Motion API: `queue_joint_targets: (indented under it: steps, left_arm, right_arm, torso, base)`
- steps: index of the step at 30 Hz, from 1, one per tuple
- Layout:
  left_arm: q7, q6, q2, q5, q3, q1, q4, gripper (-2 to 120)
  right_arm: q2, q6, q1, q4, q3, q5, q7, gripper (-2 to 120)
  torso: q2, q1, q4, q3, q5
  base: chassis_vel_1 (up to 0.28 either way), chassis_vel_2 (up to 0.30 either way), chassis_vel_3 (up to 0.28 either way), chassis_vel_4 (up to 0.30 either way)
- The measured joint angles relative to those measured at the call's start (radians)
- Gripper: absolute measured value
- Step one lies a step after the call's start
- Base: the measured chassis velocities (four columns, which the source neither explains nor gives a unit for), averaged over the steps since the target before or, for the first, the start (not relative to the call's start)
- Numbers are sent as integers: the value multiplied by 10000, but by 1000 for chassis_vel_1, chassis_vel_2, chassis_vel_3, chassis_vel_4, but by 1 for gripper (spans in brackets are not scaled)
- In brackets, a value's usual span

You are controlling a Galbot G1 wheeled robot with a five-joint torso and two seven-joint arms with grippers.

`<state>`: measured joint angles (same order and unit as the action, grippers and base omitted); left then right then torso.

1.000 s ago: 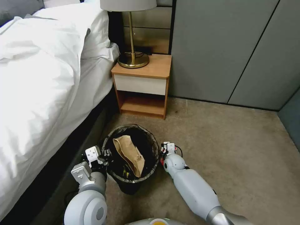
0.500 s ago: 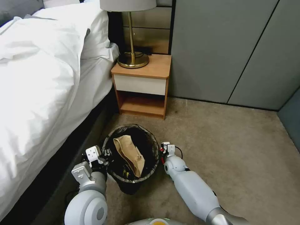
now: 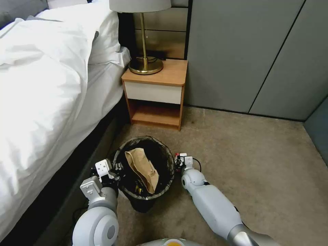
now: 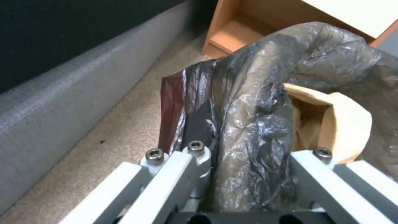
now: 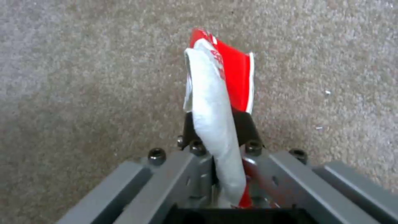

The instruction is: Pick up the trash bin, then pick up the garbage from the floor and place it into the trash bin.

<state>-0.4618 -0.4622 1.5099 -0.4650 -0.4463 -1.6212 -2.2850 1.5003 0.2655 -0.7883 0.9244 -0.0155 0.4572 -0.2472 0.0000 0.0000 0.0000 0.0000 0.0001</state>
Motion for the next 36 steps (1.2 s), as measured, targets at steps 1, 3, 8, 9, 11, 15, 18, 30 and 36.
queue_joint_targets:
  steps: [1,3,8,9,11,15,18,30,36]
  left_arm:
    - [0,-2,-2,0,1,2,11,83]
    - [0,-3,-4,0,1,10,27,83]
    - [0,-19,-19,-20,6,46,80,83]
    - [0,-22,-26,-21,17,53,98,83]
    - [0,-23,-36,-23,26,55,110,83]
    - [0,-23,-55,-25,28,57,182,83]
    - [0,-20,-51,-17,45,49,250,83]
    - [-16,-52,-281,-143,165,10,384,83]
    - [-48,-106,-383,-214,180,40,402,83]
  right_arm:
    - [-23,-61,-2,-6,3,-45,37,0]
    - [-43,-115,-8,-6,9,-73,53,0]
    - [-185,-452,-147,155,60,-205,91,0]
    - [-234,-545,-218,274,100,-236,91,0]
    - [-293,-629,-296,418,160,-250,65,0]
    - [-462,-963,-657,1047,447,-376,-338,0]
    - [-545,-1709,-966,1888,777,-588,-822,0]
    - [-1906,-6205,-2856,7460,1123,-1562,2984,0]
    - [-2874,-7179,-3730,9392,837,-810,5282,0]
  torso:
    - [0,0,0,0,0]
    - [0,0,1,0,0]
    - [0,0,0,0,-1]
    - [0,0,0,0,0]
    - [0,0,1,0,-1]
    - [0,0,-1,0,0]
    - [0,0,-2,0,-2]
    - [0,0,-1,-1,-2]
    - [0,-1,1,-1,-1]
  base:
    - [0,0,0,0]
    - [0,0,0,0]
    - [0,0,0,0]
    - [0,0,0,0]
    - [0,0,0,0]
    - [0,0,0,0]
    - [0,0,0,0]
    - [0,0,0,0]
    - [0,0,0,0]
